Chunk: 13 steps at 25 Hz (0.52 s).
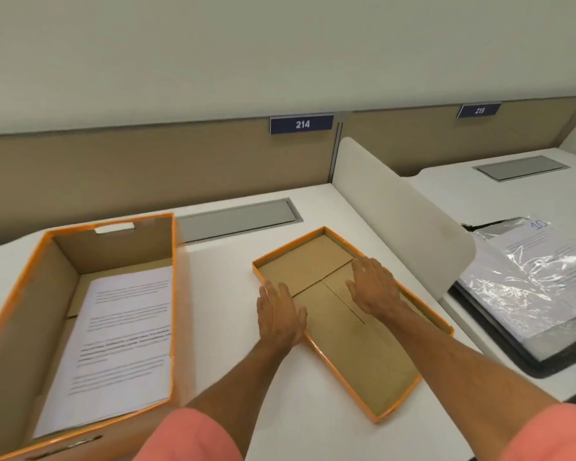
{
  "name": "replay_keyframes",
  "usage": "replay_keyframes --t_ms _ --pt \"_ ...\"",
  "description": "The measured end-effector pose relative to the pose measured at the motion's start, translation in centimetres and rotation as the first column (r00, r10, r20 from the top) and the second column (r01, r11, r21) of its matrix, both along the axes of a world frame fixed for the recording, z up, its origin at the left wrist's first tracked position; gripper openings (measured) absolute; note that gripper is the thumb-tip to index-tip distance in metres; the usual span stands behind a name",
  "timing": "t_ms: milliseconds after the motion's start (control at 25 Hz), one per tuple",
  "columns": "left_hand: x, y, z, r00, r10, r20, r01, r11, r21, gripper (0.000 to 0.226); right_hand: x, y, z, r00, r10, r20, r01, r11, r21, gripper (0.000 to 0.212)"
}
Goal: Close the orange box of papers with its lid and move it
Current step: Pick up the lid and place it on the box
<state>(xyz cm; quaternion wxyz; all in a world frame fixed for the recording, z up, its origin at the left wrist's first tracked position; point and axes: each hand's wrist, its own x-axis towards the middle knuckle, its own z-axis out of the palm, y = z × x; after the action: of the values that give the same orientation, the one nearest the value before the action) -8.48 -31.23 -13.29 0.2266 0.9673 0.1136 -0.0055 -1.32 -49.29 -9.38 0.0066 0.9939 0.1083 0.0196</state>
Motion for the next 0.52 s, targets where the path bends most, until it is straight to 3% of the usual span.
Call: replay_keyframes --t_ms 200,400,520 --pt "1.4 -2.1 -2.9 0.987 0.158 0.011 -0.158 0.987 -0.042 0.078 3.3 -3.1 -2.9 0.992 -0.094 -0.080 0.096 0.995 0.018 0.037" --pt "2.0 -2.2 -3.0 0.977 0.215 0.009 -0.211 0.963 -0.168 0.073 4.7 -3.4 -4.2 0.983 -0.165 -0.078 0.167 0.986 0.016 0.051" --pt "1.7 -1.8 -2.8 0.976 0.219 0.015 -0.206 0.939 -0.276 0.074 5.1 -3.7 -4.2 0.981 -0.181 -0.069 0.184 0.982 0.034 0.049"
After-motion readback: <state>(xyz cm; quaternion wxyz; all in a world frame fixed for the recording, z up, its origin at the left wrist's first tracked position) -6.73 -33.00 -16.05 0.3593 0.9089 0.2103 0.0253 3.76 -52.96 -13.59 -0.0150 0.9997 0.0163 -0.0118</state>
